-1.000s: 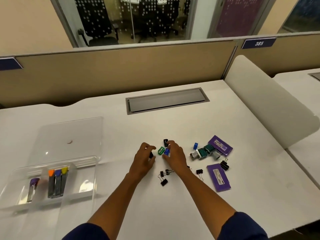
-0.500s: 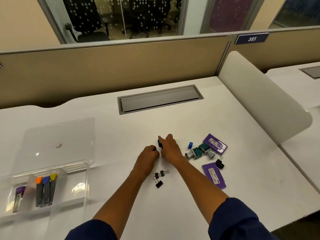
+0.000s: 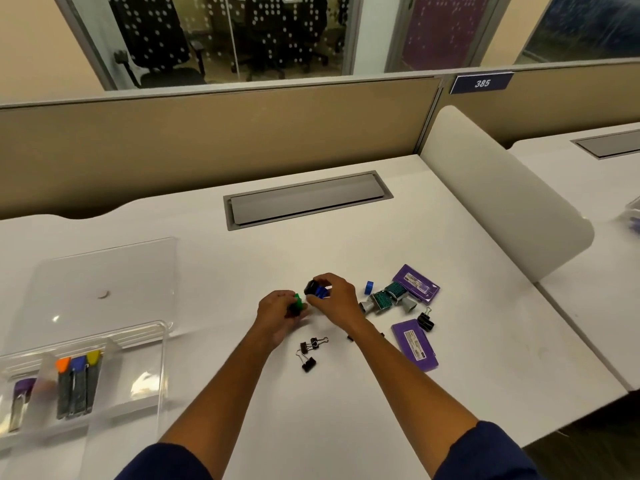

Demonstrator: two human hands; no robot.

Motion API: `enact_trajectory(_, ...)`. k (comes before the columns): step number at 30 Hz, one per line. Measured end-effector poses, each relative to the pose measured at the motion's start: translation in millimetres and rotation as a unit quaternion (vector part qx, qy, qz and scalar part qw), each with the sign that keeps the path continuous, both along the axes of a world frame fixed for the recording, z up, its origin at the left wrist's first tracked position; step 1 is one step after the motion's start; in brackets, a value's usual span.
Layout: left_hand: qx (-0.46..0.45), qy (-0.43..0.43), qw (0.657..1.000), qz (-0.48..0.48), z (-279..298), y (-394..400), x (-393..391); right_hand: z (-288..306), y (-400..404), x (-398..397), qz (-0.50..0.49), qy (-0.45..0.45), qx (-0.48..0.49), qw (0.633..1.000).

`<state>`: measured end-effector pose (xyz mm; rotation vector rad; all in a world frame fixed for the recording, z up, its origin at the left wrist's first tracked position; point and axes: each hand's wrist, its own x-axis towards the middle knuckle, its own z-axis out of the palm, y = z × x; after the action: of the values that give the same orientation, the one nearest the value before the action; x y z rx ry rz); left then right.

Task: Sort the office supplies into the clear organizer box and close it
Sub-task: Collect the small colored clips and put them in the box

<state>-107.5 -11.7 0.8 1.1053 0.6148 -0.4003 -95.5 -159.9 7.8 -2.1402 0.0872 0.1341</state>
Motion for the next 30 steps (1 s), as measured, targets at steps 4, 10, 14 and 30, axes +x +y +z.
enact_trajectory(4, -0.141, 0.041, 0.989, 0.027, 5, -16, -5, 24, 0, -15, 0.053, 0.012, 0.051, 0.997)
enact_trajectory(10, -0.216, 0.056, 0.973, 0.054, 9, -45, -2, 37, -4, -26, 0.138, 0.012, -0.014, 0.99)
enact_trajectory(14, -0.193, 0.059, 0.978, 0.055, 15, -53, 4, 37, -29, -20, 0.06, -0.074, -0.036, 0.995)
enact_trajectory(30, -0.157, 0.055, 0.981, 0.095, 20, -9, -9, 13, -48, 17, 0.058, -0.043, -0.187, 0.98)
